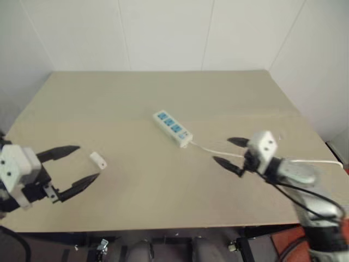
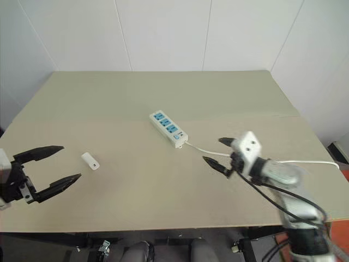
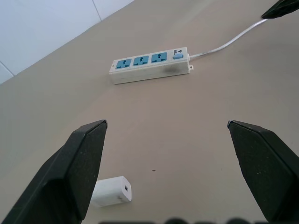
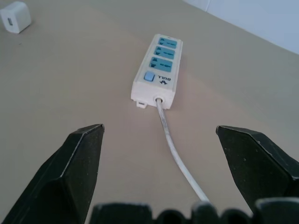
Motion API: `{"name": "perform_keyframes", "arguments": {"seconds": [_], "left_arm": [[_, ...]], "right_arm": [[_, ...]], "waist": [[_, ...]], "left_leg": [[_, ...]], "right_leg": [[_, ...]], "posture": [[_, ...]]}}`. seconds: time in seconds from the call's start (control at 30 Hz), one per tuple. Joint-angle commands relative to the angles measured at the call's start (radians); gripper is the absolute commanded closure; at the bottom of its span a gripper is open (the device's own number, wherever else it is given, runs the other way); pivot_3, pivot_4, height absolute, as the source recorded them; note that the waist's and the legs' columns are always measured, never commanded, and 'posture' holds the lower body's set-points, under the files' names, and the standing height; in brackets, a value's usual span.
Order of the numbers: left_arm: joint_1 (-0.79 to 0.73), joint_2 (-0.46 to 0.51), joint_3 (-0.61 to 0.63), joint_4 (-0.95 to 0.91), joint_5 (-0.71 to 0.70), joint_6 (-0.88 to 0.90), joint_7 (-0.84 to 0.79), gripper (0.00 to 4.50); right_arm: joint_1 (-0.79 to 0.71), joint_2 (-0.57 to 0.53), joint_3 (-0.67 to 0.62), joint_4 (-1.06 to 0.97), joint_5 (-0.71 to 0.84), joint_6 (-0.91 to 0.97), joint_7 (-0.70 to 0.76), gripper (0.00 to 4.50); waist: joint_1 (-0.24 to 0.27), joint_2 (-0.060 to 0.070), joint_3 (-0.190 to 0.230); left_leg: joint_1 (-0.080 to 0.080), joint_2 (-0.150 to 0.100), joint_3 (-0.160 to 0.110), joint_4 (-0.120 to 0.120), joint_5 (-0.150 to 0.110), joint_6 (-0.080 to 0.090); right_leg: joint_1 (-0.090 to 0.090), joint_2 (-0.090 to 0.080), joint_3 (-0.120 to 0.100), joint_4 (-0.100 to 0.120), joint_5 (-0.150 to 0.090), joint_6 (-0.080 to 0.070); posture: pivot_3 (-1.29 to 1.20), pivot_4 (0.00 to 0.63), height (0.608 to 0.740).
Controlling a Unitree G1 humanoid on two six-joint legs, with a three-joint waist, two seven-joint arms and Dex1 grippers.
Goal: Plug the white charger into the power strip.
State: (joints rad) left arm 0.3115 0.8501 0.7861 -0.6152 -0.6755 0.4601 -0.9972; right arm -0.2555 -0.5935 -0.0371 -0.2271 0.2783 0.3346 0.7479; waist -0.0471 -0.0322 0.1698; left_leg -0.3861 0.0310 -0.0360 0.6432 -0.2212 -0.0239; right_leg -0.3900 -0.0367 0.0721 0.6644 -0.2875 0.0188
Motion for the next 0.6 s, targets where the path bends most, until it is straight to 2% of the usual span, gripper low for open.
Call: {"name": "perform_keyframes", "arguments": {"seconds": [0.03,0.13,0.33,0.47,0.6], "left_arm": [[-0.021,0.003,-0.012,-0.006,-0.02,-0.012,0.008,0.0],[-0.044,0.002,-0.042,-0.002,-0.02,-0.014,0.014,0.0],[-0.068,0.005,-0.068,0.009,-0.015,-0.013,0.013,0.0],[-0.072,0.005,-0.074,0.014,-0.012,-0.014,0.01,0.0],[-0.064,-0.002,-0.071,0.01,-0.009,-0.017,0.011,0.0]], "right_arm": [[-0.113,0.056,0.084,0.106,-0.11,0.054,-0.115,0.01],[-0.209,0.127,0.147,0.24,-0.176,0.087,-0.181,0.01],[-0.302,0.195,0.195,0.445,-0.233,0.057,-0.2,0.01],[-0.325,0.213,0.194,0.515,-0.236,0.021,-0.18,1.29],[-0.29,0.205,0.187,0.457,-0.205,0.022,-0.128,2.7]], "waist": [[0.001,0.0,0.0],[0.005,0.0,0.0],[0.004,0.0,0.0],[0.0,0.0,0.0],[0.0,0.0,0.0]], "left_leg": [[0.0,0.0,0.0,0.0,0.0,0.0],[-0.002,-0.001,-0.001,0.0,0.0,-0.001],[-0.004,-0.001,-0.003,-0.001,-0.001,-0.001],[-0.001,-0.001,-0.002,0.0,-0.001,-0.001],[-0.001,-0.001,-0.002,-0.001,-0.001,-0.001]], "right_leg": [[0.0,0.0,0.0,0.0,0.0,0.0],[-0.001,-0.002,-0.002,0.0,0.0,0.0],[-0.003,-0.003,-0.003,0.0,0.001,-0.001],[-0.001,-0.003,-0.002,0.0,0.001,0.0],[-0.001,-0.003,-0.003,0.0,0.001,0.0]], "posture": [[0.0,0.15,0.74],[0.0,0.15,0.74],[0.0,0.15,0.74],[0.0,0.15,0.74],[0.0,0.15,0.74]]}}
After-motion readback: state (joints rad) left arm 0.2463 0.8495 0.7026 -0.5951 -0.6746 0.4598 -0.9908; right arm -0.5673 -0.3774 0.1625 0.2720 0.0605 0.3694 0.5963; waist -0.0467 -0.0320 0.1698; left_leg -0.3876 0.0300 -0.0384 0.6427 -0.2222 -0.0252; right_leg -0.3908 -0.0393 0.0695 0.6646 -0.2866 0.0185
